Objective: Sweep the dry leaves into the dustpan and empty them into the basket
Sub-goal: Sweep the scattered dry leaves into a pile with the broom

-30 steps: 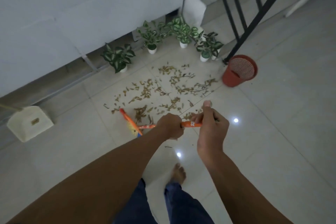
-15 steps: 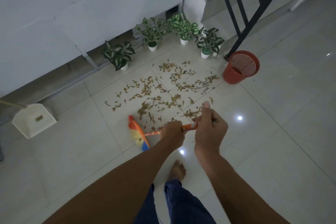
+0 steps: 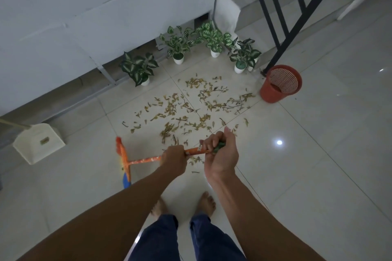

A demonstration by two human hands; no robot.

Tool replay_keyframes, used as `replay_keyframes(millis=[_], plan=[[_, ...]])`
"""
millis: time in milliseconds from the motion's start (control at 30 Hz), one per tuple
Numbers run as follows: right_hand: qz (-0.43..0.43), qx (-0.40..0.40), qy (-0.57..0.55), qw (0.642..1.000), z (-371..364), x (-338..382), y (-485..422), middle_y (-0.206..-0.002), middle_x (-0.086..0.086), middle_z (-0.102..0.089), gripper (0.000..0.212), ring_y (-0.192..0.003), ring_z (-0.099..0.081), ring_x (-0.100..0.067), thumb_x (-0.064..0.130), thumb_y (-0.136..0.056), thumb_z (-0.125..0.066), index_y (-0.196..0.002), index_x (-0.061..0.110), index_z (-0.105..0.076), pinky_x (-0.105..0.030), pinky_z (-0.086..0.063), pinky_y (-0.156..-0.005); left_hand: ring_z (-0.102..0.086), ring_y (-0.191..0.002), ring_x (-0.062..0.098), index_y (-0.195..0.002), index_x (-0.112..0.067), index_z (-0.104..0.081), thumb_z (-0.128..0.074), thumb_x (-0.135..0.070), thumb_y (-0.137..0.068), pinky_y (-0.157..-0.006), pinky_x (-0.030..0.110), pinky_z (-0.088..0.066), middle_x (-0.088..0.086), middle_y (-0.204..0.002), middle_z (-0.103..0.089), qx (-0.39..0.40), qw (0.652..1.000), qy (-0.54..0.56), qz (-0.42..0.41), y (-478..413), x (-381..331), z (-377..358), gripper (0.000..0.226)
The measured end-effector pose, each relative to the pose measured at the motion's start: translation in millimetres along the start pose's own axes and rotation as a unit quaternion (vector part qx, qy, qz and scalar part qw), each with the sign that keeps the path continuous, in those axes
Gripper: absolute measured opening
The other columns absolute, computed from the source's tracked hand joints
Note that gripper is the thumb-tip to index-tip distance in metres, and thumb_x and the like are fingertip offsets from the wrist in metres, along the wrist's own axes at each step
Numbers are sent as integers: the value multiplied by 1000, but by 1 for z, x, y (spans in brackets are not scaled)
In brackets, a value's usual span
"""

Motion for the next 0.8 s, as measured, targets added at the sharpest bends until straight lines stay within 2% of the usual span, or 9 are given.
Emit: replay_keyframes(millis=[100,200,333,433,567,667,733,800], plan=[[3,-64,-41,997,26,-1,-13,-53,-2,-33,42,-51,-30,-18,18,-100,-40,-58,16,-37,-37,-40,-74,-64,-91,21,-106,-13,-62,-58,-34,-100,-72,29,-48,6,-104,-67,16,1000,-3,-15,-5,-15,-16,23],[39,-103,-40,993,48,20,-18,-53,-2,-30,41,-53,-27,-18,15,-96,-41,-56,16,-36,-34,-37,-68,-66,-97,23,-110,-12,-61,-57,-32,-100,-77,31,-49,7,-107,-67,23,998,-2,-52,-7,-47,-30,23],[88,-105,-16,990,55,60,-13,-52,-2,-27,39,-52,-25,-18,14,-91,-47,-54,16,-33,-33,-33,-62,-67,-96,24,-108,-12,-62,-60,-33,-99,-76,32,-51,5,-98,-66,29,994,14,-100,-3,-91,-28,23],[91,-76,-1,993,34,72,-8,-51,-2,-26,38,-51,-25,-18,14,-88,-48,-54,16,-32,-32,-33,-61,-66,-94,24,-107,-13,-63,-59,-36,-99,-73,33,-49,5,-99,-66,2,994,19,-110,-1,-91,-7,24],[62,-24,12,998,-17,42,-12,-49,-1,-26,35,-51,-25,-17,15,-86,-49,-56,18,-32,-31,-33,-61,-66,-97,26,-106,-13,-63,-58,-36,-100,-72,32,-43,6,-102,-66,-26,997,5,-76,-11,-40,31,24],[12,5,16,1000,-57,-7,-16,-53,-2,-25,29,-53,-25,-17,16,-85,-52,-62,20,-35,-33,-36,-66,-66,-98,25,-105,-16,-64,-57,-39,-100,-76,34,-50,4,-103,-66,-35,999,-6,-26,-24,23,59,25],[-20,27,44,998,-81,-44,-17,-53,-1,-27,43,-53,-27,-17,10,-92,-50,-54,21,-35,-36,-40,-76,-66,-102,27,-108,-16,-64,-57,-39,-99,-80,36,-51,5,-109,-64,-31,998,-45,8,-34,69,73,25],[-41,43,85,995,-105,-78,-18,-51,1,-29,56,-54,-29,-17,3,-96,-48,-45,23,-37,-40,-45,-86,-65,-104,29,-112,-15,-63,-57,-38,-99,-77,37,-50,6,-114,-59,-18,996,-81,39,-49,111,84,27]])
Point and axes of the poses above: each hand's wrist, its own y-axis away from the middle knuckle, its own z-axis out of the back of the hand, x = y × z, the point moved 7 cm from there along -y, towards the middle knuckle
